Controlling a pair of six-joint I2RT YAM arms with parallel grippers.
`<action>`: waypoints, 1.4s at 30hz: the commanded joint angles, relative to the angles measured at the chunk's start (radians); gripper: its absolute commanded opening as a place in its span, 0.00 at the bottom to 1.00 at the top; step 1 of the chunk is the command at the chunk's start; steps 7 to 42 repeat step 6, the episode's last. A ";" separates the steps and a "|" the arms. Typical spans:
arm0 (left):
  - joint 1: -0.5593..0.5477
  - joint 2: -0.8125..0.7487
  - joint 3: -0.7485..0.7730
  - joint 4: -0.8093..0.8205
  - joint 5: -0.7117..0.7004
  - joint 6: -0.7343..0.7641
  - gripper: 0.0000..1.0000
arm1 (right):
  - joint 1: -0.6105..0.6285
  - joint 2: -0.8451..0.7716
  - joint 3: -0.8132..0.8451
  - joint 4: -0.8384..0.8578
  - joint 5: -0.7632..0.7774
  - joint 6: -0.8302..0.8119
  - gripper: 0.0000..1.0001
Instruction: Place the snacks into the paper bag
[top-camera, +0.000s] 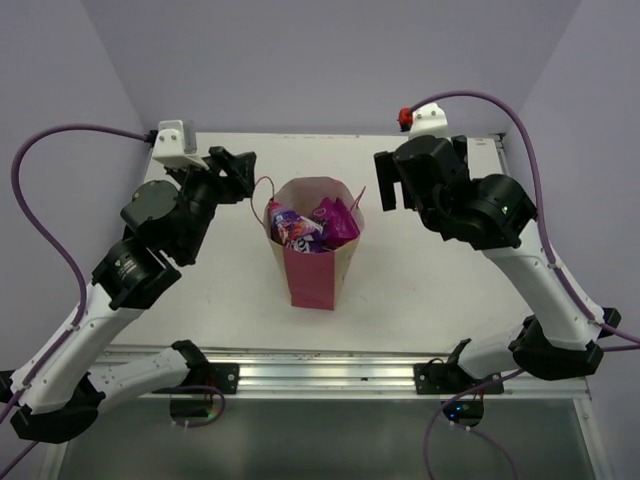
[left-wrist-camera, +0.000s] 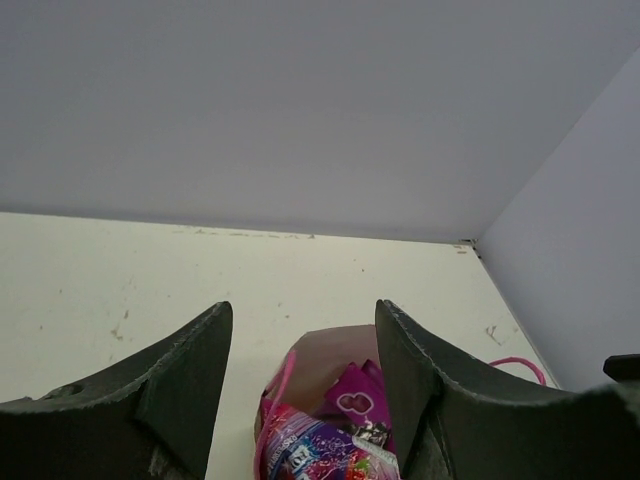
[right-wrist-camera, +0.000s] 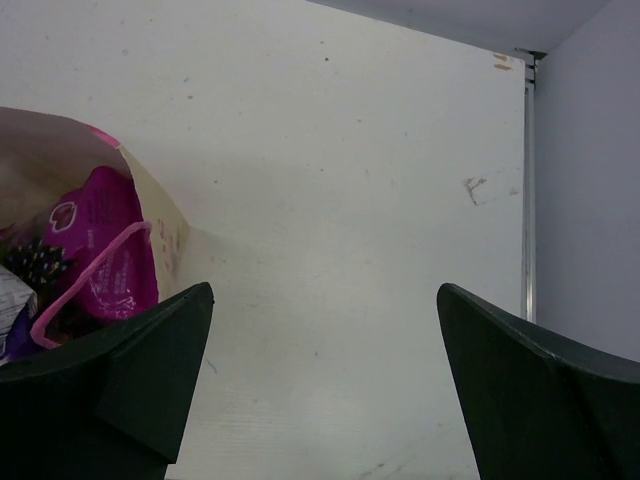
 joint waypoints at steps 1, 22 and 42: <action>0.001 -0.016 -0.008 -0.002 -0.040 0.020 0.63 | 0.003 -0.032 -0.011 0.001 0.040 0.016 0.99; 0.001 -0.032 -0.016 -0.014 -0.098 0.045 0.71 | 0.002 -0.049 -0.023 0.019 0.059 0.006 0.99; 0.001 -0.032 -0.016 -0.014 -0.098 0.045 0.71 | 0.002 -0.049 -0.023 0.019 0.059 0.006 0.99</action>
